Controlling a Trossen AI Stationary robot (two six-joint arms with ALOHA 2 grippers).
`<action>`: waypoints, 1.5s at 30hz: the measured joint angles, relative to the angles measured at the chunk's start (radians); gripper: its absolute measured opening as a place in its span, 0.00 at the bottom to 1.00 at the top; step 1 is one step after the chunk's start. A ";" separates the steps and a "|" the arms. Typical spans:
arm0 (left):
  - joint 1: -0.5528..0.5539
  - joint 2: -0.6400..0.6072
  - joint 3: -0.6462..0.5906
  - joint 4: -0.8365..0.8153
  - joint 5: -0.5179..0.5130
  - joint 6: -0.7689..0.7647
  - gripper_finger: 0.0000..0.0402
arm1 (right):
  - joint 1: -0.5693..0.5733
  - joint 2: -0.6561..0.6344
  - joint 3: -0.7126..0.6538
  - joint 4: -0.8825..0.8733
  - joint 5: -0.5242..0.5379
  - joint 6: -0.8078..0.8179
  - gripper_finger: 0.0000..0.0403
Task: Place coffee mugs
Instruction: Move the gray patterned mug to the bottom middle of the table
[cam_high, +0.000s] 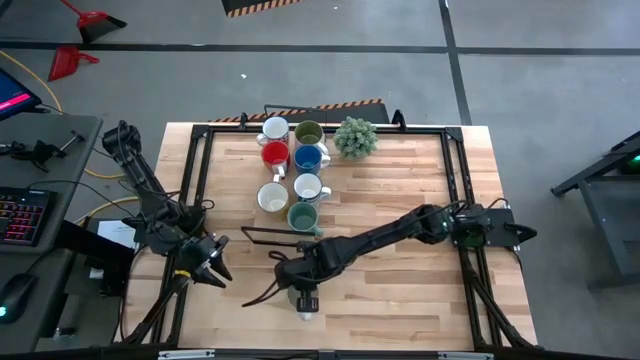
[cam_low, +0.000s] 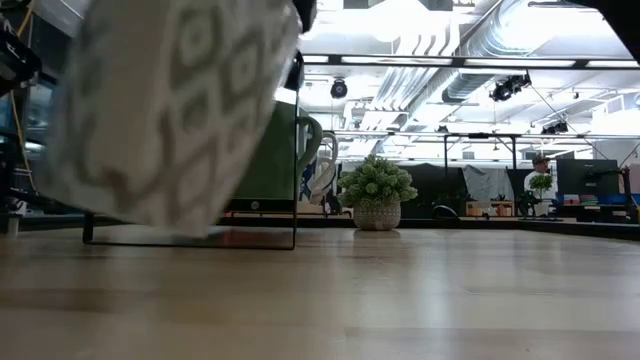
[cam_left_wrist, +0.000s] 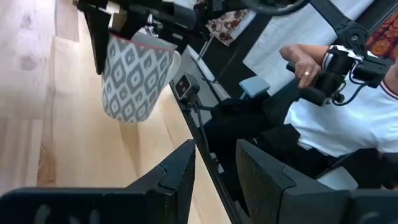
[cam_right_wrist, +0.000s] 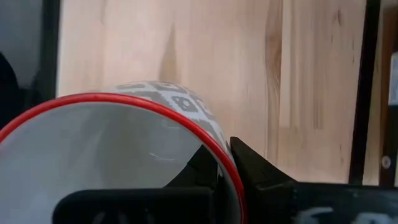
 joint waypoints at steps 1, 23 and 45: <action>-0.004 0.000 0.000 0.001 -0.008 0.000 0.26 | 0.002 0.002 0.000 -0.011 0.004 0.000 0.00; -0.009 0.000 0.000 0.030 -0.036 0.002 0.26 | 0.013 0.019 0.000 -0.062 0.059 0.028 0.08; -0.009 0.000 0.000 0.027 -0.035 0.002 0.26 | 0.007 -0.006 0.048 -0.089 0.062 0.026 0.24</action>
